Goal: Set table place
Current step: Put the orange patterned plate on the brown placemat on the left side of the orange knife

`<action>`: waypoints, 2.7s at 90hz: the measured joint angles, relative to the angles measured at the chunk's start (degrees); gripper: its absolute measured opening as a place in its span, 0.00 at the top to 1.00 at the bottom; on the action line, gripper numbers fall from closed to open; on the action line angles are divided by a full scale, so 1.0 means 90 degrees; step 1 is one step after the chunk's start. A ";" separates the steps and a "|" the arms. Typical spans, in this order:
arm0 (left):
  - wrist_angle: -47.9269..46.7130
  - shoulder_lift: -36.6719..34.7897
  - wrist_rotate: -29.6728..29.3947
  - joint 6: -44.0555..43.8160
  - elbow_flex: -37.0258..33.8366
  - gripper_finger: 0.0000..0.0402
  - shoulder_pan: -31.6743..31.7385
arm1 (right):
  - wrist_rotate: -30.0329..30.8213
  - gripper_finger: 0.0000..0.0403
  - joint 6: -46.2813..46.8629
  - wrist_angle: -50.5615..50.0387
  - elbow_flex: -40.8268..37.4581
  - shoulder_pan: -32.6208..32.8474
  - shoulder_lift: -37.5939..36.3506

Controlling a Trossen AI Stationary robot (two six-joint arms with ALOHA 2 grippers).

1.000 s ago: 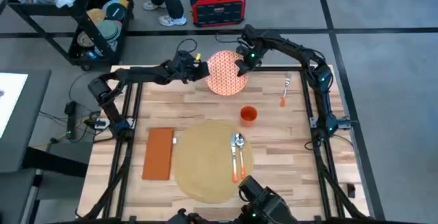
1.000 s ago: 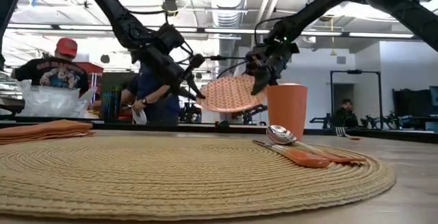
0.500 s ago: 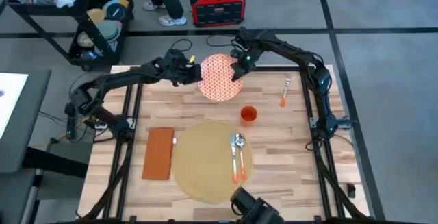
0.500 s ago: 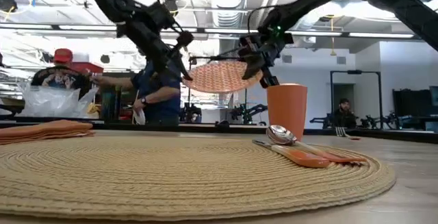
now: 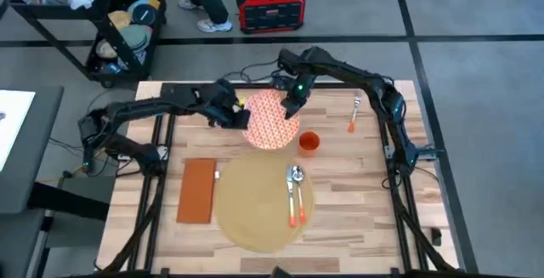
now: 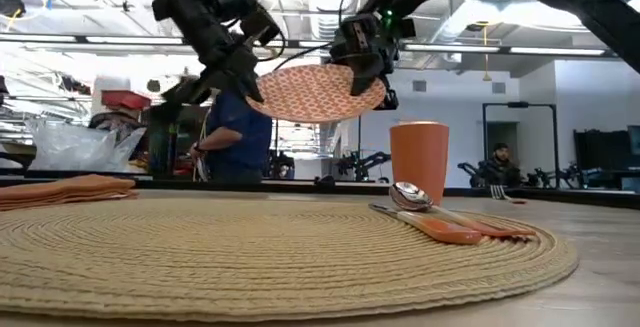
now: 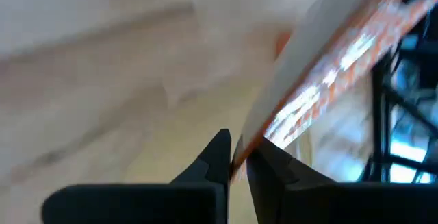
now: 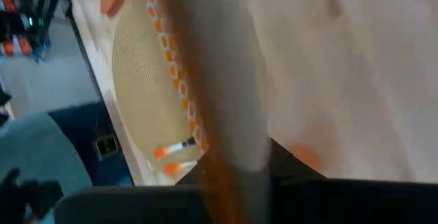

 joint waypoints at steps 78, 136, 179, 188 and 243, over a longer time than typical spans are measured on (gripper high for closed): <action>0.0195 -0.0952 -0.0392 -0.1422 -0.1412 0.99 -0.2726 | -0.0666 1.00 -0.0106 0.0563 -0.0138 0.1558 0.0707; 0.2614 -0.0913 -0.0099 -0.2938 -0.2744 1.00 -0.4275 | -0.1410 1.00 0.0097 0.0789 -0.0138 0.2397 0.1151; 0.2591 0.0076 -0.0360 -0.2304 -0.2739 0.99 -0.4644 | -0.1249 1.00 0.0379 0.1132 -0.0133 0.2585 0.1554; 0.2648 0.0332 -0.0393 -0.2235 -0.2727 0.99 -0.4651 | -0.0999 1.00 0.0207 0.1048 -0.0133 0.2588 0.1557; 0.2510 0.0408 -0.0166 -0.2214 -0.2790 0.75 -0.4591 | -0.0354 0.70 -0.0352 0.1124 -0.0089 0.2588 0.1511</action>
